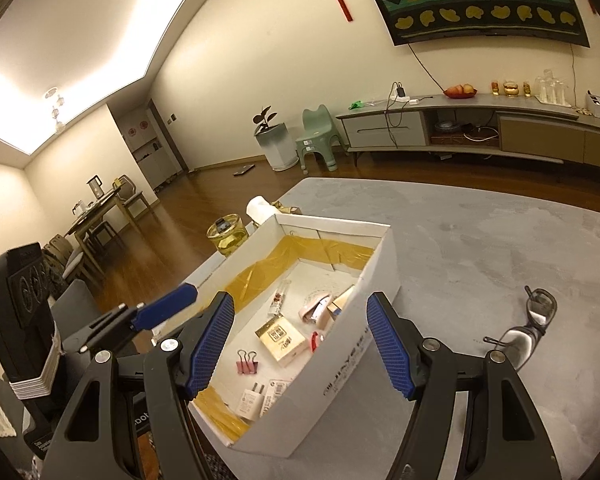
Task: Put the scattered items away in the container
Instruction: 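Move both grippers back to the green tape roll and black glasses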
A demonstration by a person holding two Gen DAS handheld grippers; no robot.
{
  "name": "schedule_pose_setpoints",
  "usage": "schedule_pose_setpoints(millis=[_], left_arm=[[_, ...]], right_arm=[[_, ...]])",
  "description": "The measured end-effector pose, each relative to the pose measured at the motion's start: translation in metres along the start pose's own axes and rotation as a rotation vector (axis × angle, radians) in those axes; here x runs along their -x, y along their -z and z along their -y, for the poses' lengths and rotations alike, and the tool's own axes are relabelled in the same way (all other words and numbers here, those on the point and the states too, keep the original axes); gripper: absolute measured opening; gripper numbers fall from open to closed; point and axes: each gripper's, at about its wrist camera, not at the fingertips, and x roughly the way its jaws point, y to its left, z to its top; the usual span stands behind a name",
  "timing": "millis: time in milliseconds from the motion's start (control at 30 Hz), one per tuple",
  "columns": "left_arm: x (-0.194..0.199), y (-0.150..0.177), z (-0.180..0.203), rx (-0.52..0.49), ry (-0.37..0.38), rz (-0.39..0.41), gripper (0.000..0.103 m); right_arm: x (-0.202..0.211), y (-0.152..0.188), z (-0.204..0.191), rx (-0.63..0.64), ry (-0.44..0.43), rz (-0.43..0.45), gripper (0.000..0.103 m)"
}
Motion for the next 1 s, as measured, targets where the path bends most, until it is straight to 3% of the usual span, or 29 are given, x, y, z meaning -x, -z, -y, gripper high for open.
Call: schedule_pose_setpoints(millis=[367, 1000], left_arm=[[-0.006, 0.002, 0.031, -0.038, 0.022, -0.028, 0.053], [-0.048, 0.021, 0.089, -0.113, 0.059, -0.121, 0.053]], right_arm=[[0.035, 0.015, 0.032, 0.013, 0.049, -0.014, 0.070], [0.039, 0.037, 0.107, -0.071, 0.100, -0.062, 0.070]])
